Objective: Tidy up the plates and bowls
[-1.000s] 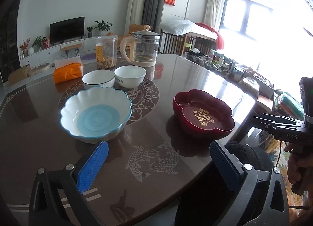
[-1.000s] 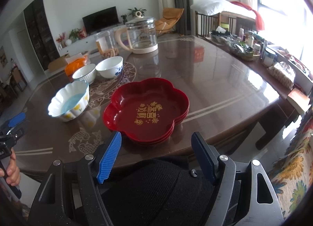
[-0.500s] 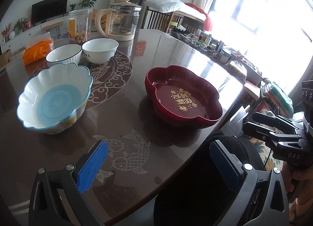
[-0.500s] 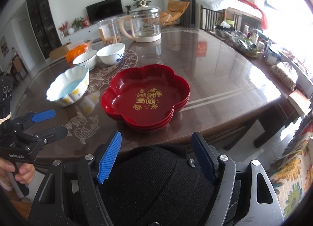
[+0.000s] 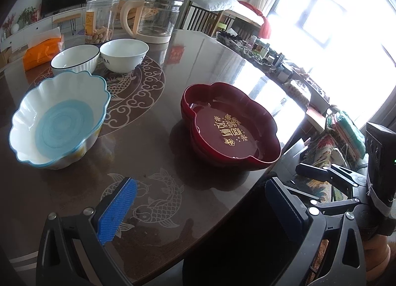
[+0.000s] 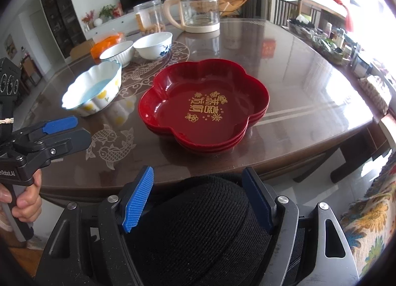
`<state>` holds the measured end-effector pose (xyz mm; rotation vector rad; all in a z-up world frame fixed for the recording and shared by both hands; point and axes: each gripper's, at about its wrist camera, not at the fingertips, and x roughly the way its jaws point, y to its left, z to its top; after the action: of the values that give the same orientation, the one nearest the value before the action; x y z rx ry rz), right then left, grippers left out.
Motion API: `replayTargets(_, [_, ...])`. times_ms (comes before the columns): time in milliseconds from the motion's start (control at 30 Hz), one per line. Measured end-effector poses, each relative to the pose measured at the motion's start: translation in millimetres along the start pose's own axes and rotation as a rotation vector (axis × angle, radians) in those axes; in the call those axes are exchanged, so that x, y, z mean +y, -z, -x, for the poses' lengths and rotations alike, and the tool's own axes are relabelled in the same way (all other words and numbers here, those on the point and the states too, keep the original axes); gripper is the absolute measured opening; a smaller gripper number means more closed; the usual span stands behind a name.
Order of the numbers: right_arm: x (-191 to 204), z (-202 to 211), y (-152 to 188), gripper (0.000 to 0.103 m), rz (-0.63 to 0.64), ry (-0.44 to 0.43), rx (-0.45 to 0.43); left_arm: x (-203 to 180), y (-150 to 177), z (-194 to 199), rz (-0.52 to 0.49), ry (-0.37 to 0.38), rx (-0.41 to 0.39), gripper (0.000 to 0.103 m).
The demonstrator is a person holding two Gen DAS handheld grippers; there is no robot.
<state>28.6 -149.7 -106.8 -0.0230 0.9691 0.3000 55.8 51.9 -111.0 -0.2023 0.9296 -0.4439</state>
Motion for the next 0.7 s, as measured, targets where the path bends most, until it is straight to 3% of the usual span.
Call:
replayTargets(167, [1,-22,-12,0.077,0.028,0.02,0.087,-7,-10,-7,-0.031,0.007,0.011,0.103])
replayTargets(367, [-4,-51,-21,0.077,-0.029,-0.009,0.165,10,-4,26,-0.011,-0.051,-0.064,0.103])
replayTargets(500, [-7,-68,-23,0.077,-0.13,-0.043,0.202,28,10,44,0.003,-0.128,-0.081,0.103])
replayTargets(700, [-33,-77,-33,0.078,-0.369,-0.051,0.143,53,28,48,0.081,-0.16,-0.052,0.103])
